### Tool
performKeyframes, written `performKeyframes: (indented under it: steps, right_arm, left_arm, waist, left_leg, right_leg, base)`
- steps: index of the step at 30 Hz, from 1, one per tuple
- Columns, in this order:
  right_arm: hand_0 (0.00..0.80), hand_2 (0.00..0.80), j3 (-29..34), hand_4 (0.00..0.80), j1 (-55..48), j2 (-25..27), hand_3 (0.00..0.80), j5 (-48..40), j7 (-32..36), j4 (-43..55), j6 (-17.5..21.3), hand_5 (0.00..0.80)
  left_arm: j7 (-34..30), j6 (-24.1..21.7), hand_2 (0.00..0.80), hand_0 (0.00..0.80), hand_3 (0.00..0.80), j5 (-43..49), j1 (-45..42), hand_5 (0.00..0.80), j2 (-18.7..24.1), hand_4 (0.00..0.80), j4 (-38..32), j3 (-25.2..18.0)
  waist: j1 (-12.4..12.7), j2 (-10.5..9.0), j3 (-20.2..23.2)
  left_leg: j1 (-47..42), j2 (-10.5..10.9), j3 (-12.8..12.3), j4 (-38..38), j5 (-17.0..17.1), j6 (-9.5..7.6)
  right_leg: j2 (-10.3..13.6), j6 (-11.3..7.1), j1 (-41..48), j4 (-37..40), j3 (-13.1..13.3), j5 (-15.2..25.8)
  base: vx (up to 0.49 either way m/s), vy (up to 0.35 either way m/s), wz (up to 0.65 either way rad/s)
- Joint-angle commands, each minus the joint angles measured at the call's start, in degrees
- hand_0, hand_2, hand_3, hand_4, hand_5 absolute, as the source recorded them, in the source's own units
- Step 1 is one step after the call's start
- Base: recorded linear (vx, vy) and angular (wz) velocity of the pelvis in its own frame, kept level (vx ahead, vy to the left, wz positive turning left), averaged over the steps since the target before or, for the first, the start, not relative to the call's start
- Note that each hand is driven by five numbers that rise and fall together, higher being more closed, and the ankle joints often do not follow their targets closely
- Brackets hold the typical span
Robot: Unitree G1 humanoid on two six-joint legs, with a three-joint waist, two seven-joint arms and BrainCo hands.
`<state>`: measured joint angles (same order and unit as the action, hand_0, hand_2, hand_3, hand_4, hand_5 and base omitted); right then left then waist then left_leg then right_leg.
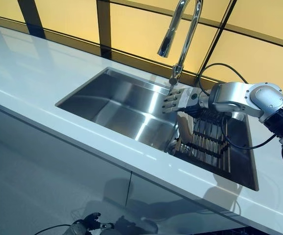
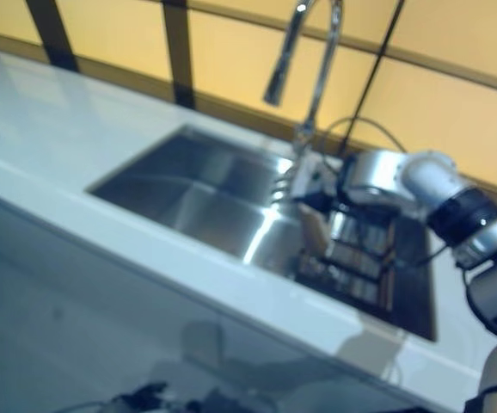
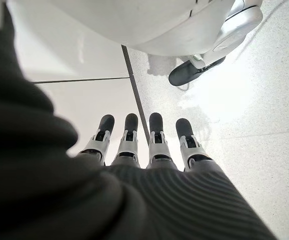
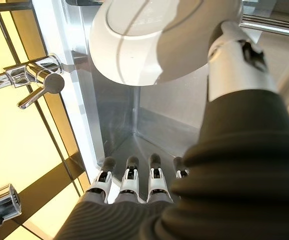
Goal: Take plates into dishwasher
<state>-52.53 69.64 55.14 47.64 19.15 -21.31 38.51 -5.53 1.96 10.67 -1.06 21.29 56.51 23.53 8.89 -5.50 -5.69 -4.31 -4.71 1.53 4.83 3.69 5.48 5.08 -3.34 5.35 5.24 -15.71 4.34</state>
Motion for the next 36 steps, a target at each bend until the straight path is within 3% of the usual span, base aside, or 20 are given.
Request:
performKeyframes:
  steps: [1,11,26,36]
  right_arm:
    - [0.0,0.0,-4.6,0.0,8.6,3.6,0.0,-1.2,1.0,-0.7,-1.3,0.0]
    - [0.0,0.0,-6.0,0.0,10.0,2.7,0.0,-0.6,3.8,-1.7,-1.7,0.0]
    - [0.0,0.0,-4.7,0.0,11.7,4.6,0.0,-1.0,-1.1,-2.5,-5.1,0.0]
    - [0.0,0.0,-3.7,0.0,11.5,5.5,0.0,-1.6,1.0,-0.9,-4.6,0.0]
  left_arm:
    - [-1.0,0.0,0.0,0.0,0.0,4.7,1.1,0.0,0.9,0.0,2.2,3.9]
    - [-0.9,0.3,0.0,0.0,0.0,4.8,1.0,0.0,1.2,0.0,1.9,4.0]
    - [-0.5,0.3,0.0,0.0,0.0,4.6,0.7,0.0,1.5,0.0,1.6,3.3]
    - [-0.6,0.2,0.0,0.0,0.0,4.3,0.6,0.0,1.4,0.0,1.7,3.3]
  waist:
    - [1.6,-1.68,-0.4]
    - [2.1,-2.22,-0.7]
    - [1.8,-2.72,-0.6]
    - [1.3,-2.68,-0.4]
  left_leg:
    - [0.1,-0.2,-2.8,0.2,-0.5,-0.18]
    - [0.1,-0.2,-2.4,0.2,-0.5,-0.21]
    - [-0.1,0.0,-2.4,0.2,-0.7,-0.41]
    - [-0.6,0.2,-2.7,0.2,-1.0,-0.56]
  right_leg:
    - [-0.3,-1.84,2.8,-0.2,-0.5,-2.7]
    - [-0.4,-1.79,2.9,-0.2,-0.7,-2.6]
    - [-0.5,-1.78,3.1,-0.2,-0.7,-2.6]
    - [-0.4,-1.84,3.4,-0.2,-0.4,-2.6]
  base:
    - [0.0,0.0,0.0]
    - [0.0,0.0,0.0]
    - [0.0,0.0,0.0]
    - [0.0,0.0,0.0]
